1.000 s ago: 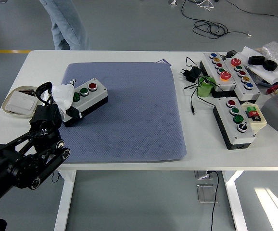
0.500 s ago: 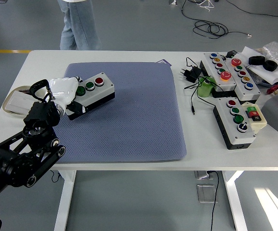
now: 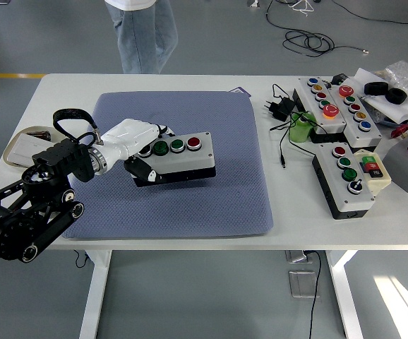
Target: Pick up the button,place it on the desk,press the button,press the button
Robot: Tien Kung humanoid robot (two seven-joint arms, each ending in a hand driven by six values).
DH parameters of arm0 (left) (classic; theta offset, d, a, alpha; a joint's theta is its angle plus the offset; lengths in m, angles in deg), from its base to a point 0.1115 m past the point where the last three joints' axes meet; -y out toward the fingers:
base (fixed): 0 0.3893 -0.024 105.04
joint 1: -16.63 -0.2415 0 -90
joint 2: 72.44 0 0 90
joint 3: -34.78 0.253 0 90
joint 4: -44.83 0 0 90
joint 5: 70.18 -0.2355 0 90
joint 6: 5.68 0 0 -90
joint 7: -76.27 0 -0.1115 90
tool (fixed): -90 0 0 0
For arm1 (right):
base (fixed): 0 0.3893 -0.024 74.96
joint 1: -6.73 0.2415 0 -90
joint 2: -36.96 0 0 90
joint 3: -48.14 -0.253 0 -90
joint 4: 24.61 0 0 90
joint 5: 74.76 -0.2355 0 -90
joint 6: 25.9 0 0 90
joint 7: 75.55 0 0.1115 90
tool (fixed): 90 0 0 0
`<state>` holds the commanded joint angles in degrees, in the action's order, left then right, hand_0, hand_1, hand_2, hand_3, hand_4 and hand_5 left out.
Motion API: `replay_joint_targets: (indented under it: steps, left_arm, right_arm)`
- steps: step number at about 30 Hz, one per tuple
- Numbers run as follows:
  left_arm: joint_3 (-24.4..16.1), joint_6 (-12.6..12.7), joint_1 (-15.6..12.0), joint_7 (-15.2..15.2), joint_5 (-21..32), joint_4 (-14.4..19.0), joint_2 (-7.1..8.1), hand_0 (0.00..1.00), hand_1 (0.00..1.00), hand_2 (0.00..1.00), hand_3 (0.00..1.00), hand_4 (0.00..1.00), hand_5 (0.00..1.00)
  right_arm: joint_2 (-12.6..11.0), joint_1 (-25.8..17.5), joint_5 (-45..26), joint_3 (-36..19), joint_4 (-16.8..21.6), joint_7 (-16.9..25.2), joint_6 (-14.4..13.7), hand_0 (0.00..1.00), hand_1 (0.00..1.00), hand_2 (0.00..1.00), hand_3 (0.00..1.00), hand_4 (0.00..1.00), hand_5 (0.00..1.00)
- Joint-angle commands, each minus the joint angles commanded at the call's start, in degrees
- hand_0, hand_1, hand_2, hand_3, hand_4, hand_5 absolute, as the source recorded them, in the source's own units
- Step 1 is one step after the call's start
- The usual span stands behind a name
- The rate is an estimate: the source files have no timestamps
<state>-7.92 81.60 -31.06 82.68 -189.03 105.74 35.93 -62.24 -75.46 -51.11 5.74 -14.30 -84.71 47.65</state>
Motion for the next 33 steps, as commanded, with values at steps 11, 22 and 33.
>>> replay_joint_targets:
  steps: [11,22,33]
  left_arm:
    - [0.4,0.0,-0.2,0.9,-1.2,0.0,-0.04,0.333,0.313,0.256,0.337,0.570,0.002]
    - [0.2,0.3,-0.5,0.1,-1.7,-1.4,-0.41,0.362,0.409,0.382,0.521,0.560,0.002]
    - [1.3,0.8,-0.8,1.3,-1.2,-1.8,-0.64,0.557,0.674,0.717,0.749,0.638,0.002]
  right_arm:
    - [0.1,0.0,-0.1,0.1,0.0,0.0,0.0,0.787,0.797,0.817,0.751,0.412,0.479]
    - [0.1,0.1,0.1,0.0,0.0,-0.1,0.0,0.787,0.797,0.817,0.751,0.412,0.479]
    - [0.1,-0.2,0.3,-0.2,0.0,-0.1,-0.1,0.787,0.797,0.817,0.751,0.412,0.479]
